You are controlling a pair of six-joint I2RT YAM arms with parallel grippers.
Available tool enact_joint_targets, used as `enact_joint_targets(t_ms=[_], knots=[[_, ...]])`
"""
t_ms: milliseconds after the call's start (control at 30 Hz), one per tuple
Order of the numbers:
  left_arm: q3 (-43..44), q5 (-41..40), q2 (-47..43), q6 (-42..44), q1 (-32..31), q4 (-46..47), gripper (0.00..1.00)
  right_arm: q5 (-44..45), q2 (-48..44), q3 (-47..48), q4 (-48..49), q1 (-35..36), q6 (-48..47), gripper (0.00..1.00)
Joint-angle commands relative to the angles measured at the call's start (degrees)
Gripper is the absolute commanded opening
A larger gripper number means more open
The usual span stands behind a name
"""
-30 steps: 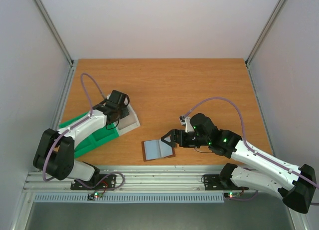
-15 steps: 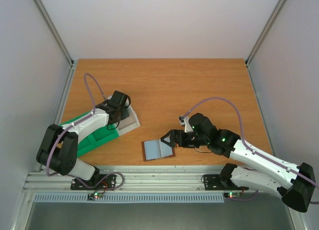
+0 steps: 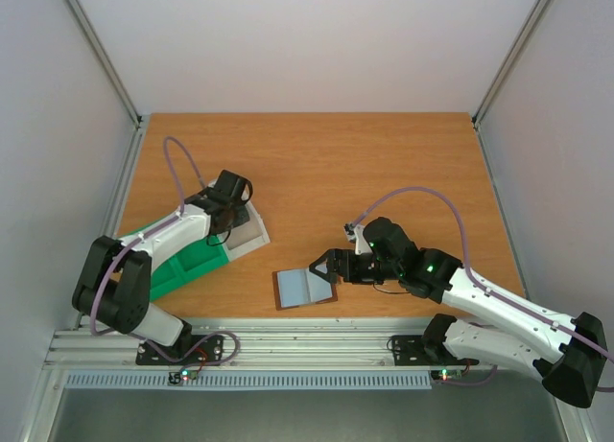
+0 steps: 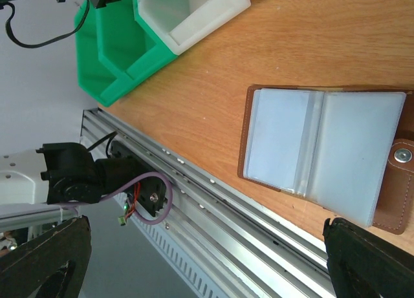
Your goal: Take the credit cards out of the card holder
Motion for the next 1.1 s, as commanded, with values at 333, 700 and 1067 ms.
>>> enact_joint_targets(t_ms=[333, 700, 1067], knots=[[2.2, -1.4, 0.6, 0.9, 0.2, -1.4, 0.26, -0.2, -1.0, 0.5, 0.6, 0.1, -0.5, 0.99], [4.4, -1.6, -2.7, 1.7, 0.2, -4.4, 0.34, 0.4, -5.5, -0.5, 0.3, 0.1, -0.1, 0.98], [3.1, 4.3, -12.2, 3.8, 0.2, -6.6, 0.57, 4.2, -8.3, 1.4, -6.3, 0.1, -2.0, 0.98]])
